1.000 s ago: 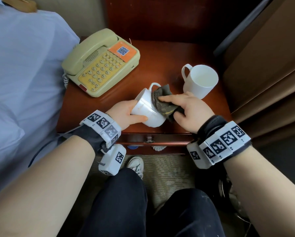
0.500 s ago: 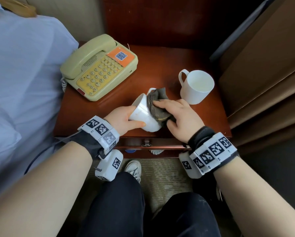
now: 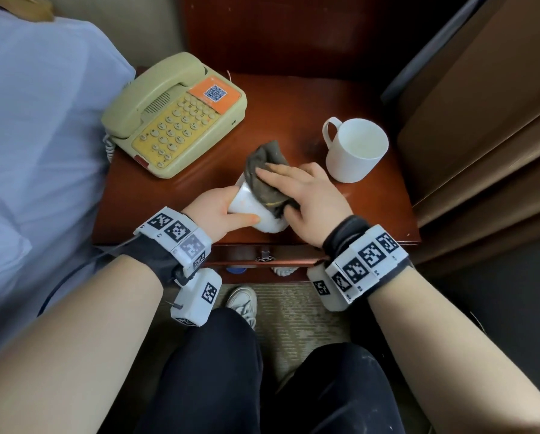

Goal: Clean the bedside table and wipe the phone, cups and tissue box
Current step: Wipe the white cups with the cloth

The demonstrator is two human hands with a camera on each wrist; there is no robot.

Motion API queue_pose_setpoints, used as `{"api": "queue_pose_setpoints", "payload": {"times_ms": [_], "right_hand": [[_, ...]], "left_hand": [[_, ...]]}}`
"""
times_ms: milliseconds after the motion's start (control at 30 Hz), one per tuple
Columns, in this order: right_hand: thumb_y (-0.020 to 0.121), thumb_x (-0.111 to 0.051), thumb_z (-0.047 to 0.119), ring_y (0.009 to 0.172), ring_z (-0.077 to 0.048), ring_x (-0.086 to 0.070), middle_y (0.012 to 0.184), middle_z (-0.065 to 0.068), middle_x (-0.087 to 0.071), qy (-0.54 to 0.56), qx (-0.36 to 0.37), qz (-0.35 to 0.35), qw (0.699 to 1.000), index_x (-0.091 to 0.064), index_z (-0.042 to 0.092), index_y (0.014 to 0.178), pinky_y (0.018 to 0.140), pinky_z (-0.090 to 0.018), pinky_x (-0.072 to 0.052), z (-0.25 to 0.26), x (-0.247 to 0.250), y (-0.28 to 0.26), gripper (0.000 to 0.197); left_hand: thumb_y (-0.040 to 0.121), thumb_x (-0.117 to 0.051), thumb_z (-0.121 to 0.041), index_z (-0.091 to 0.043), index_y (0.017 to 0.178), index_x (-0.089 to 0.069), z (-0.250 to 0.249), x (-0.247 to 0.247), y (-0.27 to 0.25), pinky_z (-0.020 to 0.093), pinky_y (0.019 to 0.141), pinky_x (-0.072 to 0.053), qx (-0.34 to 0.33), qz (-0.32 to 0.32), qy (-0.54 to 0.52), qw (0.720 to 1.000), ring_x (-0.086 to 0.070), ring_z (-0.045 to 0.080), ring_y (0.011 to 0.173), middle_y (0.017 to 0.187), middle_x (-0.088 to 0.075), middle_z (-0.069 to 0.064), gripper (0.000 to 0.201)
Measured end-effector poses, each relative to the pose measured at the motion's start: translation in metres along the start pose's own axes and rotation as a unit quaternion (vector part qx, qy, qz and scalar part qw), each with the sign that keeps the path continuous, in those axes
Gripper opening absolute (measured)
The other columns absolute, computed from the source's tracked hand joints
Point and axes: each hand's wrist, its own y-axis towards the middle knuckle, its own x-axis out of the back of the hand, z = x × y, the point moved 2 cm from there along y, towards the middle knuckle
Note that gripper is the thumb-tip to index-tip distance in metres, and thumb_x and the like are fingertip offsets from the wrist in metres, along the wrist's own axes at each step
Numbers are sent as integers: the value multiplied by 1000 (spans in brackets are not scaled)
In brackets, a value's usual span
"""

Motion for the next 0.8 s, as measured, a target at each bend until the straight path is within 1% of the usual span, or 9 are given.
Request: {"api": "queue_pose_setpoints", "payload": {"times_ms": [233,367,533,567,600,633,667,733,800], "right_hand": [[70,-27,22,97,-36,-54,123,-4,-63,-48,-13,13,999,-60,21,124,87,-43,-49,-28,19,-24,63],[72,-33,16,101,-33,-47,134,-3,-54,-50,-13,-13,999,-52,22,132,92,-36,-40,-10,19,-5,63],[76,-38,6,106,-30,-41,138,-2,-49,16,-46,-11,999,-49,23,133,96,-21,-24,-13,5,-3,61],[79,-40,2,107,-30,-40,139,-1,-48,19,-53,-9,998,-48,24,134,96,-19,-23,-16,5,-3,60],[80,-42,-1,109,-29,-39,140,0,-47,14,-62,0,998,-46,25,135,95,-17,-22,-18,6,-3,61],[81,-42,-1,110,-27,-38,140,1,-46,5,-72,12,997,-44,26,136,95,-17,-23,-20,6,-3,61],[82,-41,0,111,-26,-38,141,1,-46,-7,-78,20,997,-42,27,137,97,-19,-26,-21,8,-2,61],[81,-39,6,110,-29,-40,139,0,-47,-23,-61,-1,998,-43,24,137,100,-30,-33,-16,12,-1,60],[75,-35,10,100,-34,-46,134,-5,-53,-37,-1,-44,998,-48,19,134,91,-39,-41,-3,11,2,61]], "left_hand": [[86,-64,-21,-7,122,-56,-5,1,2,32,94,-42,4,3,22,1000,-56,25,111,118,-62,11,40],[87,-63,-20,-10,125,-53,-14,4,10,28,92,-39,-4,13,28,1000,-54,23,113,120,-60,9,41],[83,-68,-15,-9,133,-42,-19,6,11,6,74,-37,-14,46,30,998,-48,11,107,117,-52,-2,56],[82,-68,-15,-6,134,-39,-16,2,12,4,79,-37,-10,61,40,997,-49,14,107,119,-51,0,60],[84,-67,-13,-2,135,-37,-14,-1,12,8,90,-36,3,68,59,996,-49,18,109,122,-51,3,60],[86,-64,-12,0,134,-39,-11,-4,14,21,102,-36,16,66,70,995,-49,21,112,123,-52,6,57],[86,-64,-12,0,134,-42,-10,-5,15,32,107,-35,20,65,76,995,-50,25,115,125,-53,11,54],[83,-67,-18,-3,135,-43,-15,-6,15,41,105,-37,13,65,71,995,-50,28,120,129,-54,15,59],[75,-69,-33,-8,134,-45,-21,-5,15,39,103,-40,-7,65,55,996,-53,24,116,124,-57,10,68]]}}
